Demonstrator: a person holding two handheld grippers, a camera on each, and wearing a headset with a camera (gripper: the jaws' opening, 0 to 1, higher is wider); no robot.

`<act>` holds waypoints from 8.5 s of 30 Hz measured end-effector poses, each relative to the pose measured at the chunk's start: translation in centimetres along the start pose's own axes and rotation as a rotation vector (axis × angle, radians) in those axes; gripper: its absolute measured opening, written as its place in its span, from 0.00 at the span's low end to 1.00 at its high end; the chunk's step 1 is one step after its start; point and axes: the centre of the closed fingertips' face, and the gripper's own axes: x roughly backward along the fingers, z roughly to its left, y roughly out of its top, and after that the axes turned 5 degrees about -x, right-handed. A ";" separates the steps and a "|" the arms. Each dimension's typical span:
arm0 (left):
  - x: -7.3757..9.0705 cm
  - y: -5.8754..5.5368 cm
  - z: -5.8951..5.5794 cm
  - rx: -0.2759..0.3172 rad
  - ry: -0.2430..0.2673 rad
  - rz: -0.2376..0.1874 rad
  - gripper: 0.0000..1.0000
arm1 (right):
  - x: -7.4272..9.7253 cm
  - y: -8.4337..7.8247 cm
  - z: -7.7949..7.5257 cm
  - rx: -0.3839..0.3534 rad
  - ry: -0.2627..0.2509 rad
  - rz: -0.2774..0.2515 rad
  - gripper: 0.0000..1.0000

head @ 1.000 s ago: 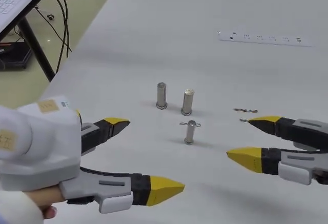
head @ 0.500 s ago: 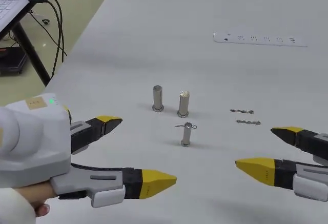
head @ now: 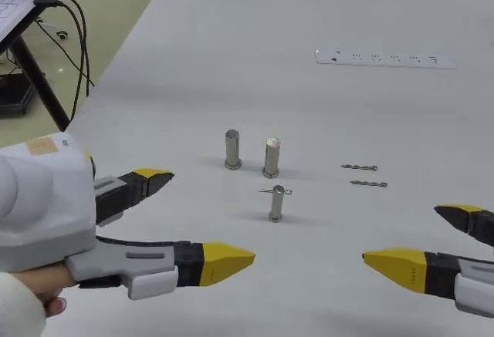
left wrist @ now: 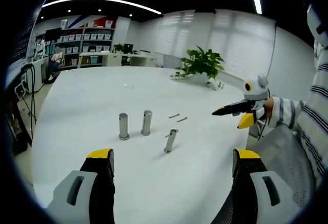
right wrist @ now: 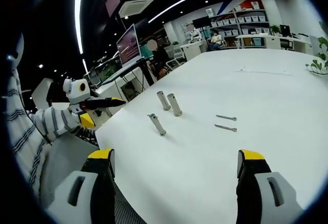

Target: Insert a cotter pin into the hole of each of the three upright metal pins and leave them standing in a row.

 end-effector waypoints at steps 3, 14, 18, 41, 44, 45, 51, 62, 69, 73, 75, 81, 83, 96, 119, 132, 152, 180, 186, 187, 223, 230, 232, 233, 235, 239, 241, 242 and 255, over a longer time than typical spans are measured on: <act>-0.1 0.3 0.6 -0.004 0.004 -0.002 0.95 | 0.1 -0.4 0.1 0.015 -0.007 0.020 0.98; -1.3 2.1 4.1 -0.060 0.025 0.006 0.94 | 0.9 -0.9 -0.2 0.016 -0.041 0.049 0.98; -2.0 2.8 5.2 -0.089 0.029 0.013 0.92 | 1.3 -0.9 -0.4 0.024 -0.058 0.052 0.98; -7.0 2.0 9.3 -0.175 -0.005 0.101 0.70 | 2.5 -0.9 -1.2 -0.003 -0.122 0.039 0.98; -7.5 1.7 9.6 -0.180 -0.003 0.115 0.66 | 2.5 -0.8 -0.9 -0.001 -0.114 0.037 0.98; -7.7 1.5 9.7 -0.178 -0.007 0.122 0.64 | 2.4 -0.8 -0.9 0.000 -0.113 0.038 0.98; -8.6 0.7 10.2 -0.169 -0.014 0.156 0.51 | 2.4 -0.8 -0.8 -0.002 -0.110 0.037 0.98; -10.2 -0.2 10.8 -0.208 -0.009 0.193 0.42 | 2.3 -0.9 -0.6 -0.004 -0.103 0.036 0.98; -11.0 0.0 11.3 -0.198 0.009 0.180 0.35 | 2.4 -0.8 -0.6 -0.001 -0.101 0.031 0.98; -11.3 -0.3 11.5 -0.245 0.017 0.203 0.33 | 2.3 -0.8 -0.6 0.008 -0.097 0.033 0.97; -11.5 -0.4 11.5 -0.250 0.013 0.209 0.31 | 2.3 -0.8 -0.5 0.021 -0.093 0.032 0.96; -11.9 -0.2 11.4 -0.254 0.004 0.199 0.20 | 2.3 -0.7 -0.3 0.030 -0.089 0.033 0.96; -12.0 0.0 11.4 -0.258 0.007 0.190 0.16 | 2.3 -0.7 -0.3 0.035 -0.089 0.032 0.96; -12.2 0.1 11.1 -0.282 -0.003 0.189 0.09 | 2.4 -0.7 -0.4 0.032 -0.092 0.027 0.95; -8.8 0.9 7.9 -0.355 -0.026 0.226 0.09 | 2.7 -0.3 -0.8 0.043 -0.105 0.013 0.96; -7.0 4.0 2.6 -0.375 -0.097 0.156 0.09 | 2.3 -0.4 0.1 0.059 -0.072 0.007 0.95; -7.6 6.1 -5.1 -0.429 -0.242 0.087 0.09 | 2.4 -0.7 0.6 0.067 -0.060 0.008 0.94; -11.4 1.7 -10.2 -0.464 -0.351 0.126 0.09 | 2.9 -1.2 0.3 0.055 -0.067 0.023 0.93; -12.0 0.6 -10.1 -0.476 -0.348 0.149 0.09 | 2.9 -1.5 0.1 0.043 -0.073 0.032 0.94; -12.0 0.5 -10.1 -0.475 -0.349 0.149 0.09 | 2.9 -1.5 0.1 0.042 -0.073 0.032 0.94; -13.2 -3.1 -9.6 -0.453 -0.347 0.183 0.09 | 3.2 -1.9 0.0 0.033 -0.078 0.049 0.93; -13.2 -3.2 -9.5 -0.440 -0.350 0.173 0.09 | 3.0 -1.8 0.2 0.024 -0.072 0.040 0.93; -13.1 -3.2 -9.6 -0.445 -0.350 0.172 0.10 | 3.0 -1.8 0.2 0.024 -0.070 0.040 0.93; -13.1 -3.2 -9.5 -0.446 -0.349 0.171 0.10 | 3.0 -1.8 0.2 0.025 -0.070 0.041 0.93; -13.1 -3.2 -9.5 -0.440 -0.349 0.167 0.10 | 2.9 -1.9 0.3 0.029 -0.069 0.049 0.93; -13.1 -3.2 -9.6 -0.449 -0.348 0.163 0.10 | 3.0 -2.0 0.2 0.027 -0.071 0.053 0.93; -13.1 -3.2 -9.5 -0.452 -0.347 0.163 0.10 | 3.0 -1.9 0.2 0.026 -0.073 0.049 0.93; -13.1 -3.2 -9.5 -0.444 -0.345 0.163 0.10 | 3.0 -1.9 0.2 0.026 -0.073 0.048 0.93; -12.0 0.5 -10.0 -0.330 -0.352 0.038 0.21 | 2.8 -1.9 0.4 0.031 -0.067 0.052 0.93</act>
